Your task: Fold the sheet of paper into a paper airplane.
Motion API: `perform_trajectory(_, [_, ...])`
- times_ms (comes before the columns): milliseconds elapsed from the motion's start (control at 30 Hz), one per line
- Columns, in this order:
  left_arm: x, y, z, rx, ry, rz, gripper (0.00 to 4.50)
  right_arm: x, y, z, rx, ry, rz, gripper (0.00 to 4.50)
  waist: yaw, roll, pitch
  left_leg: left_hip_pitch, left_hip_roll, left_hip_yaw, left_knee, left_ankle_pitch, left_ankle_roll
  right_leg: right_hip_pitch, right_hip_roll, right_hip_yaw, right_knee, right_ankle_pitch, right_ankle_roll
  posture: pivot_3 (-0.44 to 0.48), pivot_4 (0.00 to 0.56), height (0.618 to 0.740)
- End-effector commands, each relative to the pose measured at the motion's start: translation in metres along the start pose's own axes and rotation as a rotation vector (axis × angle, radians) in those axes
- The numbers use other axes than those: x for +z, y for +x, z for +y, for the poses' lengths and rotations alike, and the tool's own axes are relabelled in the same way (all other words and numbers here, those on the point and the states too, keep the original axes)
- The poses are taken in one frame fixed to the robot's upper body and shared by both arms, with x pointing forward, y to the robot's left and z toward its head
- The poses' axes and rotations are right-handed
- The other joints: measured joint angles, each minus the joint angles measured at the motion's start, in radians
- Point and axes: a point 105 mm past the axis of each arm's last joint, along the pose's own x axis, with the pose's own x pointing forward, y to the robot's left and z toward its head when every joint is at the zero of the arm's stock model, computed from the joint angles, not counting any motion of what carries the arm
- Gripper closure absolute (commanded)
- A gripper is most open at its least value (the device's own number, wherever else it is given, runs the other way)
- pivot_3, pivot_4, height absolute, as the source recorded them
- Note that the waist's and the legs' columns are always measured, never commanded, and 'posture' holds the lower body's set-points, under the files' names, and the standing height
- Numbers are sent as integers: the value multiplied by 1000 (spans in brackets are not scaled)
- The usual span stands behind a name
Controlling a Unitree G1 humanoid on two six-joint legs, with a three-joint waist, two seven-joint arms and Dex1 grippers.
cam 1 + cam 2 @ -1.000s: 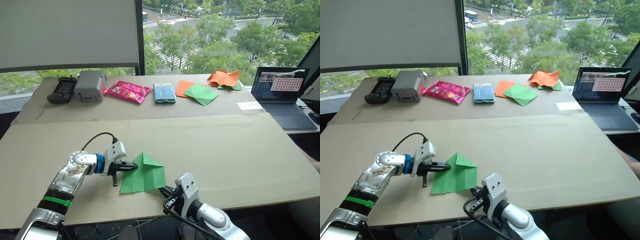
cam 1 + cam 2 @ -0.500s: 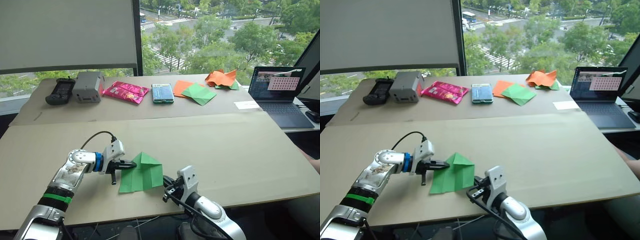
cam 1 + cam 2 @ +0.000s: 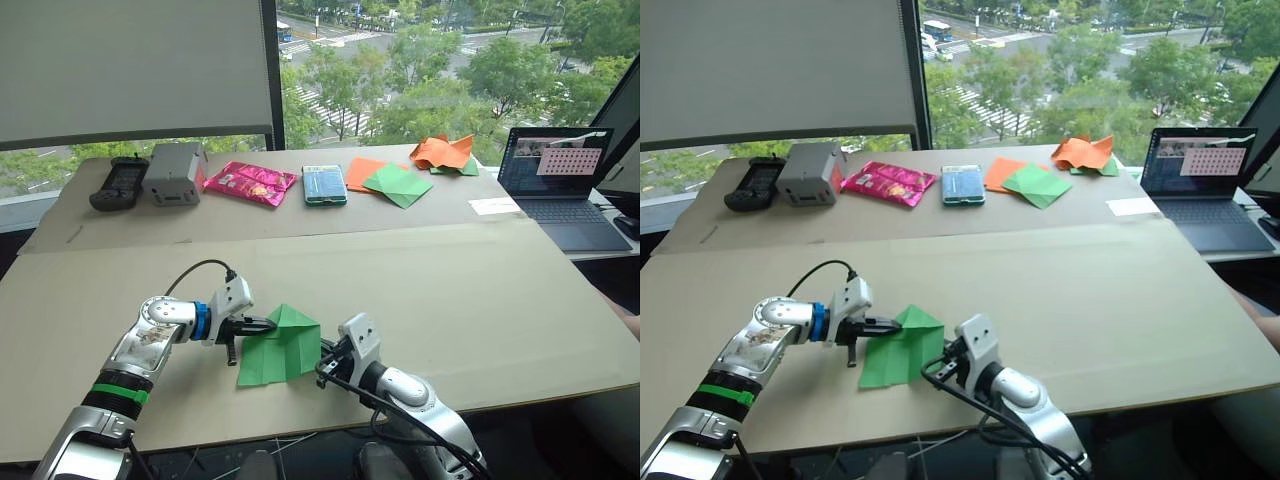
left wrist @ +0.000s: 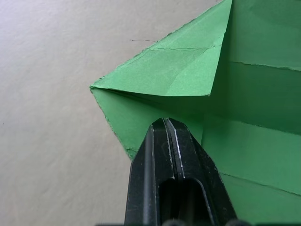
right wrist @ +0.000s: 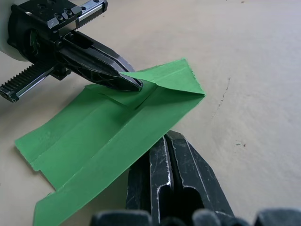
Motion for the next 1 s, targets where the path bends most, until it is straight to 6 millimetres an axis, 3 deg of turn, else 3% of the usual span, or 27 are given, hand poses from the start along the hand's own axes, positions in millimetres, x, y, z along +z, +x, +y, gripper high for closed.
perform_trajectory(33, [-13,0,-1,8,-1,72,4468,12,2,10,42,-9,-39,4500,0,0,0,0,0,0,0,0,0,0,0,0,0,0,0,0,150,725])
perform_trajectory(367, [-16,-10,3,37,-3,90,4468,33,-3,23,117,-8,-122,4500,-12,0,0,0,0,0,0,0,0,1,0,0,0,0,0,0,150,725])
perform_trajectory(767, [-14,-27,5,73,8,107,4468,27,9,22,131,-27,-80,4500,-19,1,0,0,0,0,-1,0,0,0,1,1,1,0,0,0,150,725])
perform_trajectory(1000, [3,-27,-2,50,1,36,4468,26,12,23,144,-40,-68,4500,-18,1,1,0,0,0,-1,0,1,1,1,1,1,0,0,0,150,725])
